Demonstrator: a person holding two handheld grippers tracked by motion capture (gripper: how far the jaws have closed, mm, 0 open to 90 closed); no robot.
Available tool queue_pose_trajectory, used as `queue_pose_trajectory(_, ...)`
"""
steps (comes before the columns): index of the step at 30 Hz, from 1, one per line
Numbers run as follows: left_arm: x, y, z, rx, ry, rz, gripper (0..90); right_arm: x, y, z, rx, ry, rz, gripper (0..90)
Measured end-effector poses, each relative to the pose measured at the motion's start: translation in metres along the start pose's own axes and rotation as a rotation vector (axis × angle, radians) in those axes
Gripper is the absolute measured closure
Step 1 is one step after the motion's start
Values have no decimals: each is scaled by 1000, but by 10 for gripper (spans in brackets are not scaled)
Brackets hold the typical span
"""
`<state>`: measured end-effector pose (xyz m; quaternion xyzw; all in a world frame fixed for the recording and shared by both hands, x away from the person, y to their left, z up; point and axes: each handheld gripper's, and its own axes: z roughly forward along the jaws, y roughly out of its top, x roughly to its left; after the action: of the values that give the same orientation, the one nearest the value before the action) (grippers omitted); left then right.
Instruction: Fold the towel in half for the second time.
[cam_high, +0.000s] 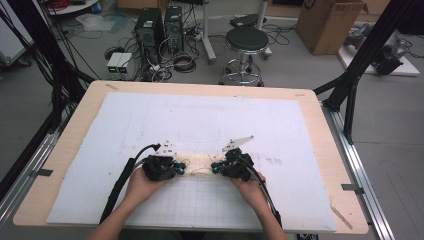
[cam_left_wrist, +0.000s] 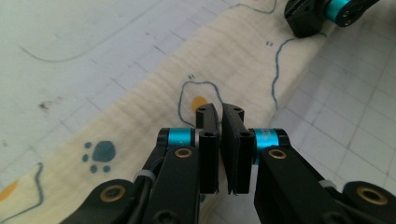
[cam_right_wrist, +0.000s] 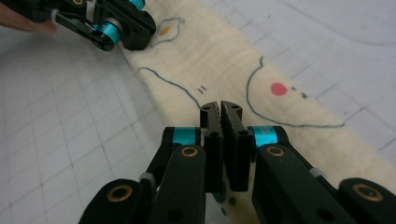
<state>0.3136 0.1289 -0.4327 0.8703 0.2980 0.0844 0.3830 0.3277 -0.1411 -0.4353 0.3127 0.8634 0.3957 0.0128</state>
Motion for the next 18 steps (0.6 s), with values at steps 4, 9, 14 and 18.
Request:
queue_pose_trajectory(4,1,1,-2,-4,-3,-8,837,1,-1,1,0,0,-2,874)
queue_pose_trajectory(9,-2,9,-9,-125,-46,-57,804,11,4,-3,-44,8,-36,854)
queue_pose_trajectory(14,-7,14,5,-90,-43,-45,813,17,13,5,-42,16,-57,842)
queue_pose_trajectory(18,-7,10,15,-25,-48,-48,821,14,10,12,11,21,-57,838)
